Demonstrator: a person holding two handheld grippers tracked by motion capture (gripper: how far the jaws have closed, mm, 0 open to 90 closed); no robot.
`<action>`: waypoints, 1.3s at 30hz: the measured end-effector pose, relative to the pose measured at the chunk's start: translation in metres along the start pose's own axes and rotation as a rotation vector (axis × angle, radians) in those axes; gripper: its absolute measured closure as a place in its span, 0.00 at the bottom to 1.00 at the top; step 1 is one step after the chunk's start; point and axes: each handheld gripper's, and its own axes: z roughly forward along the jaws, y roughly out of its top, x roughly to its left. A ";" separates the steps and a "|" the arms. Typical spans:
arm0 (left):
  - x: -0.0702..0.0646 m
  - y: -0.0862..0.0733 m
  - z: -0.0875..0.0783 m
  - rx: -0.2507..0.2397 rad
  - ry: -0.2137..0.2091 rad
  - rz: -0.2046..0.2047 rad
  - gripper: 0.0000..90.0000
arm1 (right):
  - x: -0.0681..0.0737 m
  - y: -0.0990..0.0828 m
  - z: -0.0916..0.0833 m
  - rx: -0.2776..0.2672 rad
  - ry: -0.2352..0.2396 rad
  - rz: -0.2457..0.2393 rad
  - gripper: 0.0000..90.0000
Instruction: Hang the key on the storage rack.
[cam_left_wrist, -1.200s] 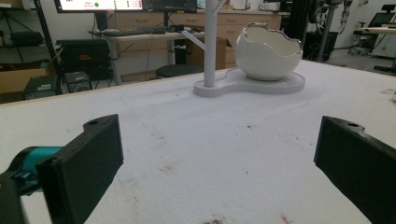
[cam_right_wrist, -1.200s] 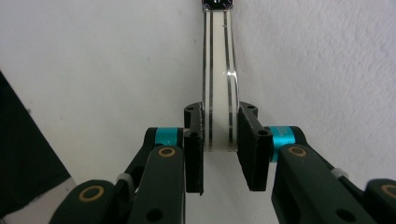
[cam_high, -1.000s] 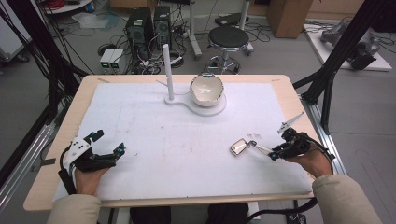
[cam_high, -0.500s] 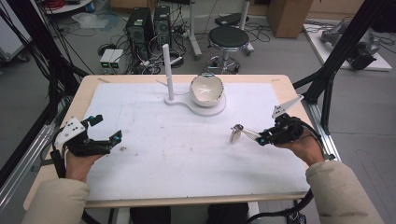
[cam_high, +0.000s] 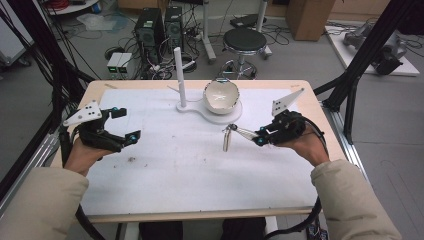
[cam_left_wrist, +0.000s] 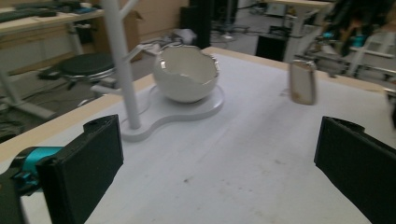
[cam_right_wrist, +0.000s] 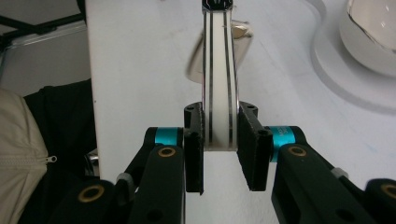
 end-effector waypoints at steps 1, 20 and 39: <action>-0.001 0.007 0.005 0.014 -0.046 0.021 0.02 | 0.000 0.008 0.003 -0.003 0.018 -0.019 0.82; -0.029 0.060 0.075 0.139 -0.281 0.160 0.02 | 0.009 0.071 0.039 0.047 0.094 -0.205 0.82; -0.058 0.050 0.125 0.326 -0.387 0.182 0.02 | 0.022 0.084 0.070 0.115 0.128 -0.266 0.82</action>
